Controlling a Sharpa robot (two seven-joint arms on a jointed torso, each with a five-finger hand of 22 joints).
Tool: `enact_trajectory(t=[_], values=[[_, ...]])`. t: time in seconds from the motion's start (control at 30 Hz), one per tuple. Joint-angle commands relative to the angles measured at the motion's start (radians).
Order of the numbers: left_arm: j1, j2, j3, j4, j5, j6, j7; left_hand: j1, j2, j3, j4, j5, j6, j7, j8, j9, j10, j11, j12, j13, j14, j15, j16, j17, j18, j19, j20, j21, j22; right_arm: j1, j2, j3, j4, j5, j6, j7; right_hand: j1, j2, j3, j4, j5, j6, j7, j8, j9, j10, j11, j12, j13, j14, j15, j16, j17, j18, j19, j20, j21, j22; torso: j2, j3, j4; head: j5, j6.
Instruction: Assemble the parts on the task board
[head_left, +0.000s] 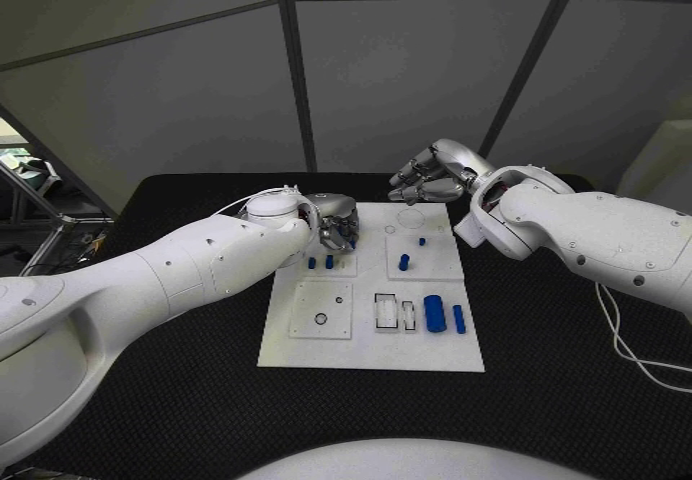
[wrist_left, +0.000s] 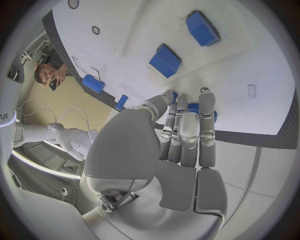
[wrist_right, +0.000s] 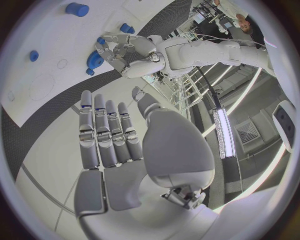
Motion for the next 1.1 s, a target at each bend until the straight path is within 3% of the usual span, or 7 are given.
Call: enact_trajectory(t=[0.03,0.17,0.53,0.7,0.9,1.1], values=[[-0.007,0.000,-0.004,-0.002,-0.005,0.004,0.022,-0.001,0.015,0.001,-0.007,0.010,0.019,-0.003,0.009,0.003,0.015,-0.004,0.006,0.002,0.012,-0.003,0.015,0.009,-0.031,0.016,-0.001,0.026,0.022,0.002,0.000,0.001,0.003,0.003,-0.001,0.011,-0.014,0.000,-0.001,-0.005,0.007,0.003,0.005,-0.005,-0.001,-0.004,-0.001,-0.003,-0.001,-0.004,0.004,-0.006,-0.001,0.008,-0.001,0.004,-0.005,-0.001,0.000,-0.0004,0.0008,0.000,0.000],[-0.007,-0.009,-0.004,0.010,0.008,-0.030,0.037,-0.005,0.018,0.000,-0.016,0.063,0.034,-0.005,0.007,0.001,0.026,-0.007,0.005,0.000,0.020,-0.008,0.029,0.013,-0.036,0.030,-0.007,0.057,0.050,0.002,-0.001,0.001,0.003,0.003,-0.001,0.011,-0.014,0.000,-0.001,-0.005,0.007,0.003,0.005,-0.005,-0.001,-0.004,-0.001,-0.003,-0.001,-0.004,0.004,-0.006,-0.001,0.008,-0.001,0.004,-0.005,-0.002,-0.001,-0.0010,0.0015,0.001,0.001],[-0.005,-0.061,0.003,0.069,0.065,-0.097,0.056,-0.019,0.015,-0.005,-0.016,0.074,0.037,-0.003,0.002,-0.002,0.027,-0.007,0.000,-0.003,0.025,-0.008,0.037,0.014,-0.039,0.039,-0.008,0.077,0.070,0.002,-0.005,0.001,-0.006,0.008,-0.003,0.013,-0.014,0.000,-0.001,-0.005,0.007,0.003,0.005,-0.005,-0.001,-0.004,-0.001,-0.003,-0.001,-0.004,0.004,-0.006,-0.001,0.008,-0.001,0.004,-0.005,-0.002,-0.002,-0.0010,0.0035,0.008,0.008],[-0.004,-0.084,0.014,0.095,0.075,-0.113,0.060,-0.021,0.015,-0.006,-0.015,0.074,0.038,-0.003,0.001,-0.002,0.027,-0.006,-0.001,-0.003,0.026,-0.007,0.040,0.016,-0.040,0.042,-0.008,0.082,0.074,0.002,-0.003,0.001,-0.010,0.010,-0.003,0.015,-0.016,0.000,-0.001,-0.004,0.007,0.004,0.005,-0.005,-0.001,-0.004,-0.001,-0.003,-0.001,-0.003,0.004,-0.006,-0.001,0.008,-0.001,0.004,-0.005,-0.002,-0.002,-0.0019,0.0032,0.011,0.010],[-0.004,-0.123,0.040,0.136,0.081,-0.114,0.051,-0.022,0.015,-0.006,-0.015,0.075,0.038,-0.003,0.001,-0.002,0.027,-0.006,-0.001,-0.003,0.026,-0.007,0.040,0.016,-0.041,0.043,-0.008,0.084,0.075,0.002,-0.005,0.001,-0.012,0.011,-0.002,0.016,-0.016,0.001,-0.001,-0.004,0.007,0.004,0.005,-0.005,-0.001,-0.004,-0.001,-0.003,-0.001,-0.004,0.004,-0.006,-0.001,0.008,-0.001,0.004,-0.005,-0.002,0.000,-0.0014,0.0045,0.016,0.011],[-0.004,-0.169,0.053,0.166,0.102,-0.096,0.033,-0.022,0.015,-0.006,-0.015,0.075,0.038,-0.002,0.000,-0.003,0.027,-0.006,-0.002,-0.004,0.026,-0.008,0.039,0.014,-0.041,0.044,-0.008,0.084,0.076,0.002,-0.008,0.001,-0.013,0.011,-0.001,0.015,-0.016,0.001,0.000,-0.004,0.007,0.004,0.005,-0.005,-0.001,-0.004,-0.001,-0.003,-0.001,-0.004,0.004,-0.006,-0.001,0.008,-0.001,0.004,-0.006,-0.002,0.001,-0.0010,0.0006,0.020,0.011]])
